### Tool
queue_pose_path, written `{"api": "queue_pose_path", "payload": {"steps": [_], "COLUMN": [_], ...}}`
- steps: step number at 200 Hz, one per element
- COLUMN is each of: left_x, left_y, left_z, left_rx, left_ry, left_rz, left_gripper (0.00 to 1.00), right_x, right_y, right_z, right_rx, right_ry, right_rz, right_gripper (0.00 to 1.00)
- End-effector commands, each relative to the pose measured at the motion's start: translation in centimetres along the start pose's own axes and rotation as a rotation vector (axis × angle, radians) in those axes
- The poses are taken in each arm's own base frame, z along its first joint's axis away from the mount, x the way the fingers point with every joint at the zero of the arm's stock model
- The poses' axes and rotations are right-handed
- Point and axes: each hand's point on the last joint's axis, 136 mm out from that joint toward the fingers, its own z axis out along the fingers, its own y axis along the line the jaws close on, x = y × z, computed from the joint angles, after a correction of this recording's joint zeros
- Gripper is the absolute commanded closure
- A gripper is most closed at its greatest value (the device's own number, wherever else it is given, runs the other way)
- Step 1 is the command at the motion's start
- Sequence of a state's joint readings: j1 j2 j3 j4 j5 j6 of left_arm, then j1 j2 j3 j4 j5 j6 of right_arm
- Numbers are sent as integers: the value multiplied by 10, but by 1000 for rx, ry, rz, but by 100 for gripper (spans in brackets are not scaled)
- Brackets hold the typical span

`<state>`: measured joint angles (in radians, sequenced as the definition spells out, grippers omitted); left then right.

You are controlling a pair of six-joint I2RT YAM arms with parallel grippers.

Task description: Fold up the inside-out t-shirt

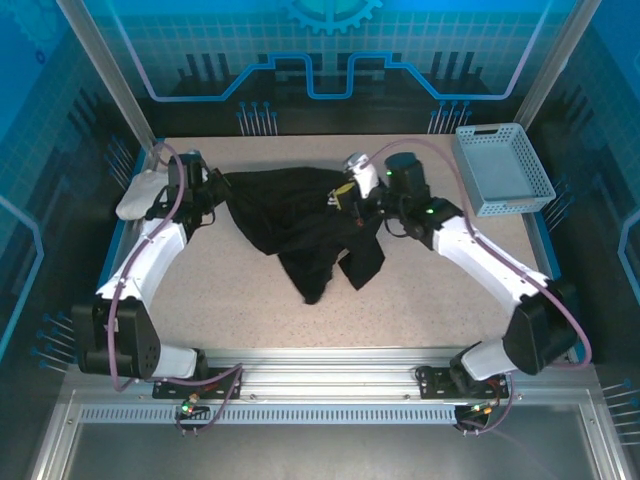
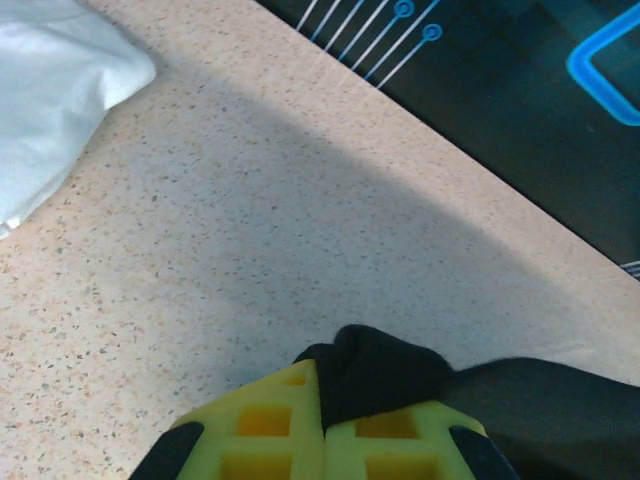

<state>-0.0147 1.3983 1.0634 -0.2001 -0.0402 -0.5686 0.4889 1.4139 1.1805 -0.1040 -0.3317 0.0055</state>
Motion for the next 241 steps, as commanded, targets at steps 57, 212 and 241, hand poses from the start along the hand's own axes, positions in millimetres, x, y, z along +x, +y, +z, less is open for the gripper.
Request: {"api": "queue_pose_path", "payload": {"steps": [57, 212, 241], "left_x": [51, 183, 179], "left_y": [32, -106, -107], "left_z": [26, 43, 75], "left_rx": [-32, 435, 365], "left_ry": [93, 451, 449], "left_rz": [2, 382, 326], "left_gripper": [72, 35, 75], "right_x": [1, 1, -32], "right_y": [3, -5, 1], "right_z": [5, 2, -13], "right_rx": [-93, -61, -71], "right_ry": [-47, -7, -68], "right_rz": [32, 32, 17], "right_gripper": [100, 100, 100]}}
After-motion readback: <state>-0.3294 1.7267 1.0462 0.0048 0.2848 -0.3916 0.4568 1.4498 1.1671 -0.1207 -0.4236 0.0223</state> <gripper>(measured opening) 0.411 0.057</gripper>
